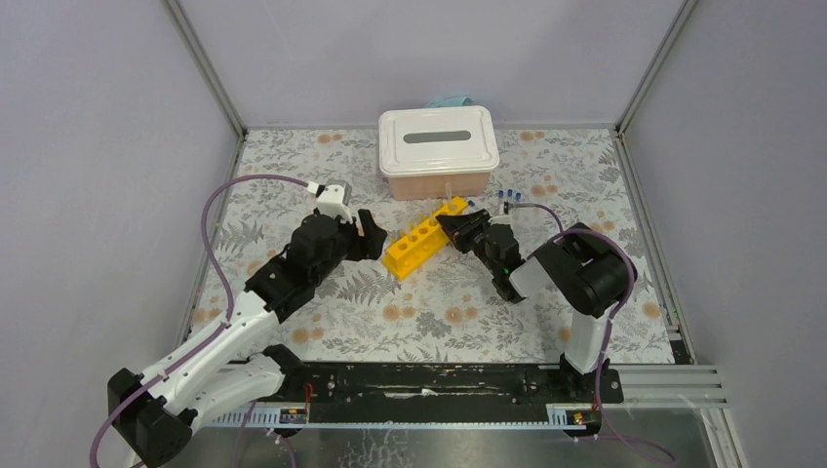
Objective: Organize the chemistry lab equipment
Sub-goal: Move the test tube rack to the center of the board.
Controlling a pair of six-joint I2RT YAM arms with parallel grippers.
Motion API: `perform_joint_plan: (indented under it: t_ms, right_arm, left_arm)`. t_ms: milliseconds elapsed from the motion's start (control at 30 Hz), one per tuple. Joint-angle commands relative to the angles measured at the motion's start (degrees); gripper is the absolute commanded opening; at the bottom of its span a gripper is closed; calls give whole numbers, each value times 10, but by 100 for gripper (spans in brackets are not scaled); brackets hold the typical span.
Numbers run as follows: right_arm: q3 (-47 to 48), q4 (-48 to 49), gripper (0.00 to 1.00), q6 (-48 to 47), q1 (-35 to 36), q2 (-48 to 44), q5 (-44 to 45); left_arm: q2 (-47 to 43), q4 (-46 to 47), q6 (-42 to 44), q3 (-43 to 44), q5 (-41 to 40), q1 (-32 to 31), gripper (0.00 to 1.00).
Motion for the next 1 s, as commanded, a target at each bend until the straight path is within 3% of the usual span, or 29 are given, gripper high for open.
perform_joint_plan:
  t_ms: [0, 967]
  right_arm:
    - [-14, 50, 22, -13, -1, 7, 17]
    - [-67, 209, 12, 17, -6, 27, 13]
  left_arm:
    - [2, 35, 13, 1, -15, -8, 75]
    - [9, 20, 23, 10, -60, -41, 75]
